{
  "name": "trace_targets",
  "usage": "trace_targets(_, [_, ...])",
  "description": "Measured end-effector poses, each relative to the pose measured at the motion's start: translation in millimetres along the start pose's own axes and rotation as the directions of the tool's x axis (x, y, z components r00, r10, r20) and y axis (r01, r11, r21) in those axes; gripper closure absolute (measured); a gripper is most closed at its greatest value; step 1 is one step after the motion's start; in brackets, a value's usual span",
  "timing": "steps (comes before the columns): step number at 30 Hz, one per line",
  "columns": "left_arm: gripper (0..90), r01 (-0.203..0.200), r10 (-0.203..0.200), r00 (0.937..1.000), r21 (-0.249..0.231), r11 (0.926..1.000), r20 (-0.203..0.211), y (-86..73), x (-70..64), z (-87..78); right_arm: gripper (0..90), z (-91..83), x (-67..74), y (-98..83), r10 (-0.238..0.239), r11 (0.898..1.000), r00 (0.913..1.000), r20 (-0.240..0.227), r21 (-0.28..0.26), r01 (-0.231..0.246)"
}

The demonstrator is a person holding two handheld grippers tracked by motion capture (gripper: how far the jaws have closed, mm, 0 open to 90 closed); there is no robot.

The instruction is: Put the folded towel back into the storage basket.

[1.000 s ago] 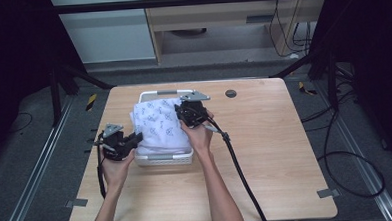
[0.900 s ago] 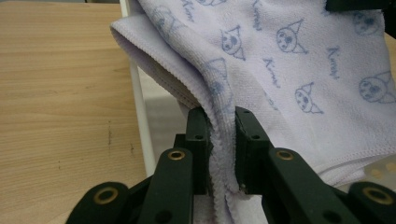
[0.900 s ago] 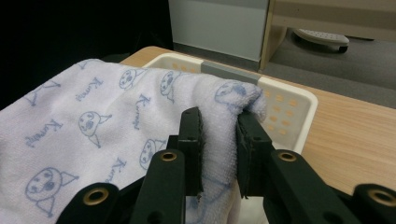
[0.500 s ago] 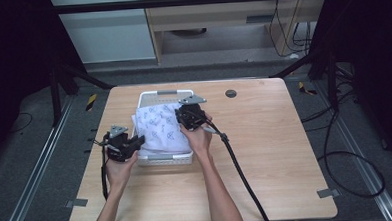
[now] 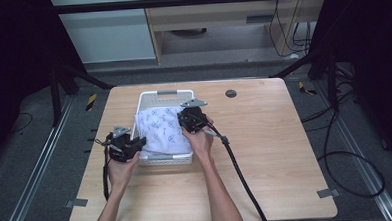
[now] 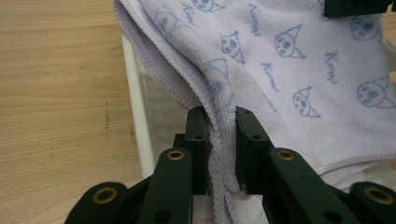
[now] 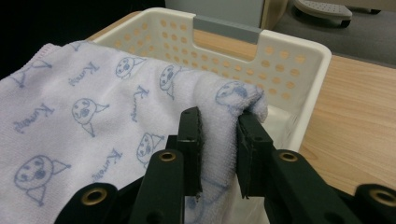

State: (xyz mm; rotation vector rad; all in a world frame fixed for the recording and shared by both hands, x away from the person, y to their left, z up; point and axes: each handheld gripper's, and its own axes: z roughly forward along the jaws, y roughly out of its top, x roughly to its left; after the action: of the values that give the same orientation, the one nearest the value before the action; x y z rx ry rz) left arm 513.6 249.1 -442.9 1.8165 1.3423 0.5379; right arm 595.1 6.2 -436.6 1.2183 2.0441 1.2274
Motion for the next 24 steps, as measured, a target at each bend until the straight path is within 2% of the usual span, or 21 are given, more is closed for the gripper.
trace_targets(10, [75.1, -0.002, 0.002, 1.0000, 0.002, 1.0000, -0.005, 0.0, -0.5, 0.6, 72.5, 1.9, 0.9, -2.1, -0.010, 1.000, 0.9999, 0.008, 0.029, 0.010])
trace_targets(14, [74.7, -0.003, 0.003, 1.0000, 0.005, 1.0000, -0.007, 0.2, -0.7, 0.8, 70.9, 4.9, 1.0, -4.4, -0.028, 0.998, 0.9995, 0.014, 0.050, 0.027])
trace_targets(20, [71.8, -0.008, 0.008, 0.9998, 0.013, 0.9999, -0.017, 0.8, -1.7, 1.8, 66.1, 8.2, 1.2, -6.5, -0.042, 0.996, 0.9990, 0.017, 0.074, 0.041])
trace_targets(24, [69.3, -0.012, 0.013, 0.9994, 0.008, 0.9999, -0.031, 1.0, -2.7, 2.0, 62.7, 6.8, 1.6, -5.9, -0.051, 0.997, 0.9985, 0.021, 0.065, 0.049])
